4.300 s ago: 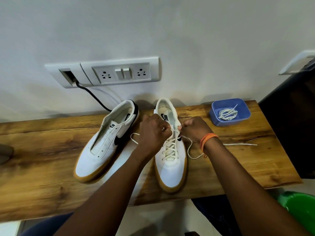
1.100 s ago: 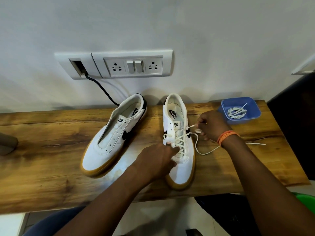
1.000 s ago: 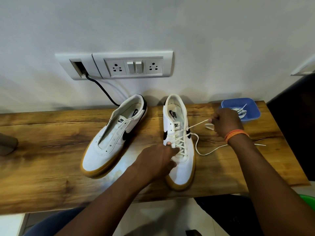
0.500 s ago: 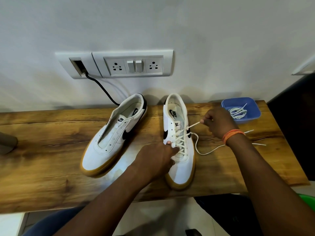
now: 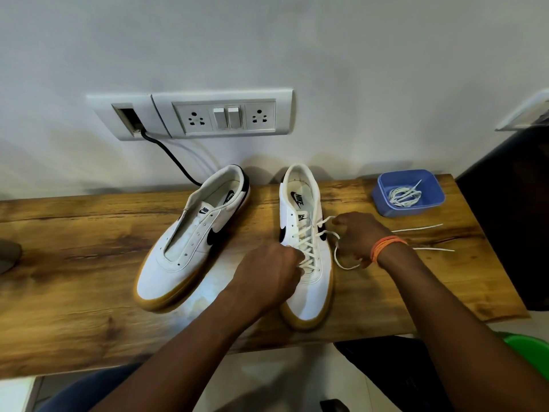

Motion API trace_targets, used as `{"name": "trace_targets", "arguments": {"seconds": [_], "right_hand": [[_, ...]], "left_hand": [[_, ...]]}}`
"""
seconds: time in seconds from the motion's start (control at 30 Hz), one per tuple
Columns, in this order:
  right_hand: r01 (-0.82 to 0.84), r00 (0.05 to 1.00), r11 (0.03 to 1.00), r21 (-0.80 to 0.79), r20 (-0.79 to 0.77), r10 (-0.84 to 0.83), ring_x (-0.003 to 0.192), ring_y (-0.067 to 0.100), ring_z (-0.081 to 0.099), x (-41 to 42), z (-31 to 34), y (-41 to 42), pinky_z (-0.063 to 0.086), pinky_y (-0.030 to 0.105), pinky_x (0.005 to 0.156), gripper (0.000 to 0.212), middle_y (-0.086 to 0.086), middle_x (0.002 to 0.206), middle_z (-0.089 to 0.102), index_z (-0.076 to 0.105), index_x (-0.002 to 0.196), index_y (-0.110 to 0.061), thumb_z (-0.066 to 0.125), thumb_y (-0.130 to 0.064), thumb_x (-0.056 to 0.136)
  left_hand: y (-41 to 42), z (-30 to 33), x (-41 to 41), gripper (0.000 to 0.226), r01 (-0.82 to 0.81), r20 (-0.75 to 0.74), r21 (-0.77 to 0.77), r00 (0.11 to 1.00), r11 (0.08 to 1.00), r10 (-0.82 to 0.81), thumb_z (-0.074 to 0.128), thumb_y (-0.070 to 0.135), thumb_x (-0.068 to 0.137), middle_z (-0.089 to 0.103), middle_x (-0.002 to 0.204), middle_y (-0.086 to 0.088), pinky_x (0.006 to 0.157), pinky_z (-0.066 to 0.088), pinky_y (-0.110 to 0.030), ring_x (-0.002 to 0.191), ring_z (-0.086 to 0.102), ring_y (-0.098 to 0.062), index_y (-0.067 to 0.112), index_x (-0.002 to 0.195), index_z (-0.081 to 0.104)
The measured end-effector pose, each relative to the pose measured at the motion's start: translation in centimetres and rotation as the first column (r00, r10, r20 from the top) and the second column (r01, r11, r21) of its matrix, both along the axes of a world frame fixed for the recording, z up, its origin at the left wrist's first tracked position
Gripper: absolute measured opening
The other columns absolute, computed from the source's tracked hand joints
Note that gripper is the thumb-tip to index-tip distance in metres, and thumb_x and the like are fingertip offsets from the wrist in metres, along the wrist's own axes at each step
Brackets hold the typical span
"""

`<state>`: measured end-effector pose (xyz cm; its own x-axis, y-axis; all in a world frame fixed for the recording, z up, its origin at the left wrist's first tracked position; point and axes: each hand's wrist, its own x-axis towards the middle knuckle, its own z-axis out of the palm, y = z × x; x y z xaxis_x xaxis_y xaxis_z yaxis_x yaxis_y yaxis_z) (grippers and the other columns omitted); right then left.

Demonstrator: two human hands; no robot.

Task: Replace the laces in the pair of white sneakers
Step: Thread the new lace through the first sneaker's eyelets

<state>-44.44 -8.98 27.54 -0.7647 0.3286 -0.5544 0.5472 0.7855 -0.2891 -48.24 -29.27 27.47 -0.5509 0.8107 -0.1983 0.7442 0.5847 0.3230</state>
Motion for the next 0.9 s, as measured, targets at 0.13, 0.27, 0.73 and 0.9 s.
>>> {"name": "trace_targets", "arguments": {"seconds": [0.13, 0.27, 0.73, 0.9], "right_hand": [[-0.001, 0.996, 1.000, -0.030, -0.089, -0.002, 0.113, 0.029, 0.058, -0.6, -1.3, -1.2, 0.045, 0.031, 0.090, 0.024, 0.009, 0.124, 0.064, 0.064, 0.116, -0.015, 0.059, -0.021, 0.093], [-0.068, 0.997, 0.998, -0.014, -0.035, 0.067, 0.096, 0.029, 0.060, -0.6, -0.4, -0.7, 0.044, 0.018, 0.052, 0.022, 0.005, 0.088, 0.059, 0.057, 0.074, -0.020, 0.055, -0.018, 0.095], [0.149, 0.947, 0.571, -0.808, -0.049, -0.317, 0.061, 0.019, 0.053, 0.3, 3.2, -0.1, 0.034, 0.028, 0.056, 0.026, 0.008, 0.058, 0.062, 0.065, 0.086, -0.006, 0.048, -0.019, 0.100], [0.040, 0.879, 0.492, -0.870, -0.204, -0.430, 0.061, 0.016, 0.054, 0.9, 5.2, 2.4, 0.035, 0.027, 0.059, 0.028, 0.001, 0.057, 0.055, 0.067, 0.094, -0.004, 0.061, -0.030, 0.085]], "left_hand": [[0.1, -0.5, -0.3, 0.026, -0.031, -0.052, 0.074, 0.998, 0.997, 0.035, 0.049, 0.036, 0.098, 0.069, 0.106, -0.005, 0.063, 0.041, -0.027, 0.088, 0.063, -0.022, 0.020, 0.108, 0.067], [0.1, -1.1, -0.5, 0.024, -0.036, -0.021, 0.175, 0.999, 0.984, 0.040, 0.050, 0.034, 0.097, 0.070, 0.096, -0.003, 0.063, 0.045, -0.030, 0.083, 0.063, -0.020, 0.018, 0.098, 0.069], [2.2, -0.4, 0.7, 0.059, -0.498, 0.721, 0.431, 0.692, 0.752, 0.045, 0.056, 0.006, 0.096, 0.057, 0.132, 0.007, 0.073, 0.053, -0.025, 0.073, 0.072, -0.014, 0.025, 0.148, 0.034], [2.8, -0.4, 1.8, 0.046, -0.327, 0.626, 0.438, 0.779, 0.837, -0.024, 0.056, 0.016, 0.098, 0.057, 0.131, 0.003, 0.070, 0.050, -0.024, 0.074, 0.072, -0.012, 0.022, 0.142, 0.045]]}}
